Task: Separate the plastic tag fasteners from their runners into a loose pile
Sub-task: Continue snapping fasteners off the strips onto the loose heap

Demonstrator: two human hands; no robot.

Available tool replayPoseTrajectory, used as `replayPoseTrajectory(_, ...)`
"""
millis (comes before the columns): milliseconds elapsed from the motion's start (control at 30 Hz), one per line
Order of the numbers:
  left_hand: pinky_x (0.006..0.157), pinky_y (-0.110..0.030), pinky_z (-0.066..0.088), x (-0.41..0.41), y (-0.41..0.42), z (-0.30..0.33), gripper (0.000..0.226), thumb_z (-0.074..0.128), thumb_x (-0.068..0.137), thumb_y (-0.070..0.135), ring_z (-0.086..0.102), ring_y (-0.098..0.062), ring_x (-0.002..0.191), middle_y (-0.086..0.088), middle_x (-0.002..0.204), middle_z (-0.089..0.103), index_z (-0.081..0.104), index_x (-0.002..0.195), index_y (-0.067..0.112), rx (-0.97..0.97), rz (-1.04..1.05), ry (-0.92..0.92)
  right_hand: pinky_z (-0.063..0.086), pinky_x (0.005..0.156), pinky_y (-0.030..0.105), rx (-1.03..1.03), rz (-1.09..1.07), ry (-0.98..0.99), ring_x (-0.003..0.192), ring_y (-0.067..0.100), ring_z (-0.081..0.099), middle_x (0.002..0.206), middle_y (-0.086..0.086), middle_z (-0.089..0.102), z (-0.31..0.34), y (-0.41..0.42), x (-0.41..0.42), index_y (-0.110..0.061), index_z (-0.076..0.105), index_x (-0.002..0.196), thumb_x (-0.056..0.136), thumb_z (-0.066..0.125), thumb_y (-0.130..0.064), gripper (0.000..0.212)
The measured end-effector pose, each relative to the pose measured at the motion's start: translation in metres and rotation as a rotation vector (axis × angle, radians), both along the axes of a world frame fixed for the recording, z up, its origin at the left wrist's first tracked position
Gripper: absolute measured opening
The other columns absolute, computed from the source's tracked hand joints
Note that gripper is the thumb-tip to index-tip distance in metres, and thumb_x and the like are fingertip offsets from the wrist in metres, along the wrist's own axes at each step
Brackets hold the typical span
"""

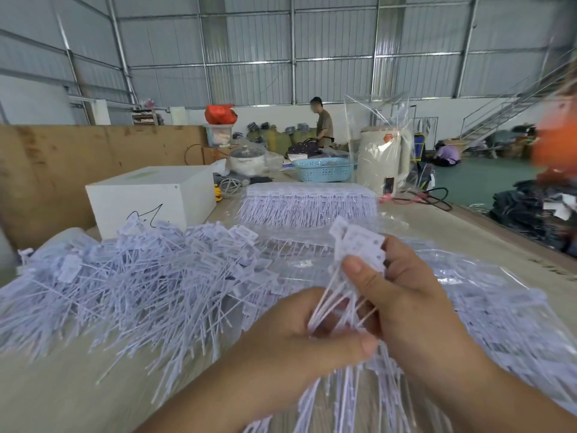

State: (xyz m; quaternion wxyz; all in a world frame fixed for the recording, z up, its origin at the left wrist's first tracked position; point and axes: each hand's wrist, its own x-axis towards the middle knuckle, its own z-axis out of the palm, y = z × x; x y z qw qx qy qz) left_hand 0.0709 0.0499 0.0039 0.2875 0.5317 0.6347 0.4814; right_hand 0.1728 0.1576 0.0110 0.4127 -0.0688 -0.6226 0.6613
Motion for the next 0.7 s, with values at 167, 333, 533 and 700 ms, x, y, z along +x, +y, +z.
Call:
replayPoseTrajectory(167, 0.052, -0.019, 0.047, 0.009, 0.001, -0.001, 0.013, 0.068, 0.078, 0.027, 0.058, -0.007, 0.048, 0.005, 0.058, 0.065, 0.067, 0.091, 0.032, -0.041, 0.044, -0.053, 0.046, 0.041, 0.021, -0.093, 0.042, 0.010, 0.045, 0.009, 0.056, 0.060, -0.001, 0.060, 0.000, 0.003, 0.002, -0.012, 0.065, 0.101, 0.079, 0.064, -0.021, 0.023)
replayPoseTrajectory(333, 0.040, -0.021, 0.031, -0.017, 0.000, 0.005, 0.032, 0.055, 0.095, 0.015, 0.041, 0.001, 0.034, 0.013, 0.043, 0.050, 0.068, 0.085, 0.042, 0.037, 0.280, -0.082, 0.050, 0.047, 0.030, -0.146, 0.059, -0.084, 0.058, 0.018, 0.061, 0.086, 0.004, 0.062, -0.006, 0.005, -0.003, -0.020, 0.058, 0.115, 0.068, 0.071, -0.043, 0.053)
replayPoseTrajectory(533, 0.048, -0.026, 0.035, -0.086, -0.010, 0.007, 0.020, 0.059, 0.089, 0.026, 0.057, -0.011, 0.053, 0.005, 0.071, 0.063, 0.052, 0.108, 0.028, -0.092, 0.720, 0.240, 0.048, 0.058, 0.036, 0.537, -0.079, -0.525, 0.060, 0.017, 0.053, 0.070, -0.003, 0.059, -0.019, 0.009, 0.003, -0.029, 0.063, 0.081, 0.092, 0.064, -0.024, 0.012)
replayPoseTrajectory(700, 0.079, -0.034, 0.047, -0.101, -0.011, 0.001, 0.052, 0.053, 0.091, 0.047, 0.057, -0.024, 0.098, -0.008, 0.126, 0.054, 0.051, 0.132, 0.015, -0.378, 0.832, 0.696, 0.049, 0.065, 0.026, 0.996, -0.106, -0.797, 0.063, 0.002, 0.051, 0.074, -0.011, 0.053, -0.022, 0.008, 0.002, -0.030, 0.049, 0.078, 0.095, 0.054, -0.040, 0.021)
